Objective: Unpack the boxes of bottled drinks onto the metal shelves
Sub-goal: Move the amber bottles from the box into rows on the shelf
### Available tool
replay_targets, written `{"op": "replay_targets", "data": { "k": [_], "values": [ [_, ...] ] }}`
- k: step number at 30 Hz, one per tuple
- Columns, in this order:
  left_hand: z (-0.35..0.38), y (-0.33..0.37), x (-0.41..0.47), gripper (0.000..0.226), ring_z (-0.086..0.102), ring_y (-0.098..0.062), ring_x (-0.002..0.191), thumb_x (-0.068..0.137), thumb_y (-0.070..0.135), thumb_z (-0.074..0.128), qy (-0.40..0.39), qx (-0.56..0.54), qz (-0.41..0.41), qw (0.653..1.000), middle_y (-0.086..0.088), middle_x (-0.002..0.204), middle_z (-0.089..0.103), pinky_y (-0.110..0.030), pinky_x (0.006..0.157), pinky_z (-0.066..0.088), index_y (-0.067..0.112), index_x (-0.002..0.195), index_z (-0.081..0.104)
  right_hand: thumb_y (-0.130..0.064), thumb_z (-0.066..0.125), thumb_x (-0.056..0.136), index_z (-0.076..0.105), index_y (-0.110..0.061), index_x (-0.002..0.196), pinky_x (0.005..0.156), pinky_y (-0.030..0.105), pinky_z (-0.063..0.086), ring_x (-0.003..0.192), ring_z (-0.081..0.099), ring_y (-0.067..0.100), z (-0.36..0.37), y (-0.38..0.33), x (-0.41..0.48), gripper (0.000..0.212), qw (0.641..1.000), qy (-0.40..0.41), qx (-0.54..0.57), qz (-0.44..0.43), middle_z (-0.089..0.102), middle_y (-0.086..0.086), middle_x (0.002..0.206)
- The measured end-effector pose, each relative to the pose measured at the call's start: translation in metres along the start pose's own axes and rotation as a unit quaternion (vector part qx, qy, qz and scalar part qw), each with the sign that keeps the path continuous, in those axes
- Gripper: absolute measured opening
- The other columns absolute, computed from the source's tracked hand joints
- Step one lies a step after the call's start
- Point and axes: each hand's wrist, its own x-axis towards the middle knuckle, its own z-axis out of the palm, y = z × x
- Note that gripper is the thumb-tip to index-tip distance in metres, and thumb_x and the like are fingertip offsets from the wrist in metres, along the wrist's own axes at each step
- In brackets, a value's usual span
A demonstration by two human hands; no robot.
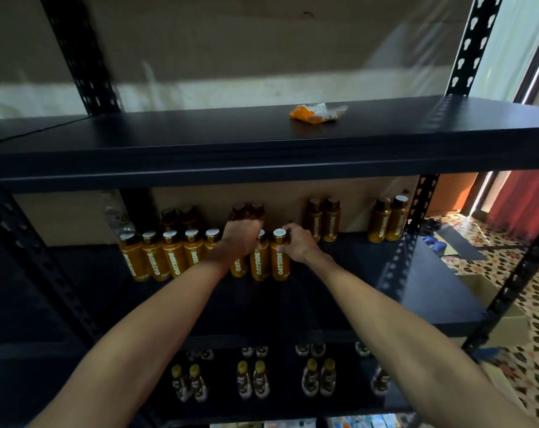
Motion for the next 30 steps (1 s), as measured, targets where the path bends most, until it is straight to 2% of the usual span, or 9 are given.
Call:
{"op": "replay_targets", "data": {
  "k": [5,10,14,17,20,25,28,30],
  "values": [
    [0.002,-0.004,0.010,0.060,0.045,-0.028,0.133,0.091,0.029,0.069,0.015,0.016,0.007,1.000,-0.008,0.144,0.048,-0.040,0.107,0.038,0.016,0.143,0.041,-0.025,0.081,0.083,0.054,-0.021,0.139,0.108,0.044,0.047,0.129,0.055,0.026,0.006,0.000,0.018,0.063,1.000,-0.001,-0.006,0.011,0.056,0.008,0.140],
    [0.004,-0.007,0.013,0.061,0.038,-0.030,0.137,0.089,0.028,0.071,0.037,0.017,0.012,0.999,-0.010,0.148,0.041,-0.040,0.110,0.035,0.014,0.142,0.043,-0.018,0.078,0.087,0.061,-0.016,0.130,0.099,0.031,0.046,0.125,0.058,0.022,0.002,0.001,0.021,0.047,1.000,-0.010,0.003,-0.003,0.063,0.005,0.132],
    [0.008,-0.007,0.011,0.052,0.047,-0.029,0.130,0.092,0.023,0.066,0.044,-0.006,0.014,0.999,-0.010,0.141,0.048,-0.039,0.104,0.043,0.014,0.140,0.045,-0.019,0.078,0.087,0.062,-0.016,0.129,0.100,0.032,0.047,0.124,0.058,0.021,0.002,0.003,0.020,0.045,1.000,-0.013,0.004,-0.007,0.064,0.005,0.130],
    [0.013,-0.006,0.010,0.038,0.059,-0.024,0.115,0.093,0.026,0.064,0.034,-0.018,0.000,0.999,-0.005,0.126,0.061,-0.037,0.094,0.051,0.017,0.129,0.054,-0.018,0.077,0.088,0.062,-0.016,0.128,0.097,0.028,0.046,0.122,0.059,0.020,0.003,0.006,0.018,0.043,1.000,-0.006,0.008,-0.008,0.065,0.003,0.127],
    [0.016,-0.005,0.009,0.029,0.063,-0.020,0.106,0.094,0.029,0.063,0.036,-0.003,-0.008,0.999,-0.003,0.117,0.066,-0.035,0.089,0.052,0.019,0.121,0.059,-0.018,0.074,0.090,0.060,-0.017,0.132,0.102,0.032,0.046,0.125,0.057,0.022,0.003,0.002,0.017,0.044,1.000,-0.004,0.011,-0.005,0.063,0.004,0.130],
    [0.019,0.002,-0.001,0.042,0.053,-0.024,0.124,0.100,0.020,0.049,0.048,0.038,-0.007,0.998,-0.003,0.137,0.055,-0.043,0.102,0.039,0.022,0.141,0.045,-0.027,0.067,0.096,0.038,-0.020,0.151,0.109,0.039,0.041,0.135,0.048,0.030,0.009,-0.001,0.004,0.063,1.000,0.009,-0.003,-0.005,0.047,0.012,0.148],
    [0.022,0.007,-0.012,0.055,0.043,-0.026,0.134,0.098,0.023,0.051,0.047,0.034,-0.014,0.998,-0.006,0.146,0.046,-0.048,0.111,0.030,0.021,0.150,0.034,-0.030,0.067,0.095,0.039,-0.023,0.148,0.108,0.038,0.044,0.133,0.051,0.029,0.015,0.007,-0.003,0.061,0.999,0.025,0.002,-0.029,0.053,0.010,0.144],
    [0.025,0.011,-0.019,0.060,0.039,-0.027,0.136,0.097,0.026,0.054,0.065,0.024,-0.019,0.997,-0.007,0.146,0.044,-0.049,0.112,0.030,0.020,0.152,0.030,-0.033,0.067,0.095,0.034,-0.023,0.152,0.112,0.039,0.041,0.139,0.045,0.026,0.018,0.013,-0.009,0.067,0.998,0.046,0.014,-0.039,0.048,0.007,0.150]
  ]
}}
